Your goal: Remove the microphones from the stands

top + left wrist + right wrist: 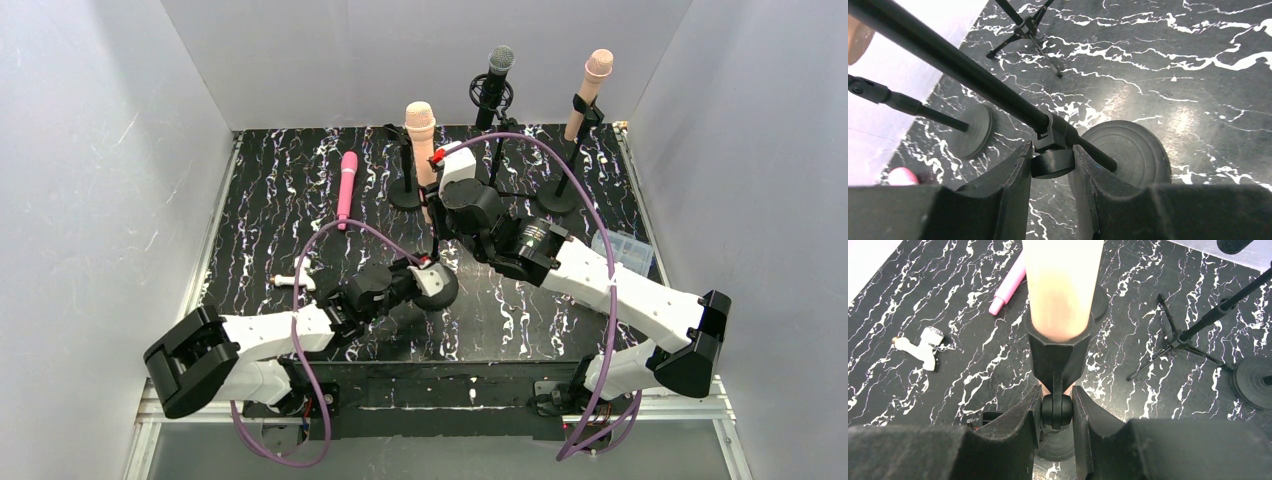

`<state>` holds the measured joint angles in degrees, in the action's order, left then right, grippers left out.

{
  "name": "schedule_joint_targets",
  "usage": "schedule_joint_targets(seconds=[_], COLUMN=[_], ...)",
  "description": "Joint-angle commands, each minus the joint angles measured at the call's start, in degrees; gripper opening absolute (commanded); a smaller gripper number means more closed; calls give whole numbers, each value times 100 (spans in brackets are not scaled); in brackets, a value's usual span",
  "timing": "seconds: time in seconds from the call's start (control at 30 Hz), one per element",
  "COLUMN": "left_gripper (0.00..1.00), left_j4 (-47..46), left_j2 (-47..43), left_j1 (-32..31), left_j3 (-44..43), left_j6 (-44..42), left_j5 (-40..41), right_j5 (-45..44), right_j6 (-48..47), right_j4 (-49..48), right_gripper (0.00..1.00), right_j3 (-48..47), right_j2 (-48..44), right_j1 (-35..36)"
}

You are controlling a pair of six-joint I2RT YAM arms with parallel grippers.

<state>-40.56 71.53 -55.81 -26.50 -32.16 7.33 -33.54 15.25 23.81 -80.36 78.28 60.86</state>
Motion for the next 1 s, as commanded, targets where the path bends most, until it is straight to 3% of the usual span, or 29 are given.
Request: schedule_joint_targets(seconds=[0.0,0.57,0.97], left_gripper=[0,0,0], left_j4=[550,889,883], left_j2=[-313,-57,905], left_j1=[124,1453,2077], left_j3=[-197,-126,-513], left_j6=[1492,5459,8090], left_j5=[-409,-3006,-4885], right_j5=[-6,-84,-35], right_j6=[-72,-103,-109], right_j4=[475,494,484], right_gripper=[1,1,1], right_j3=[-23,72,112], right_j2=[-5,-170,-216], right_j1=[5,5,5])
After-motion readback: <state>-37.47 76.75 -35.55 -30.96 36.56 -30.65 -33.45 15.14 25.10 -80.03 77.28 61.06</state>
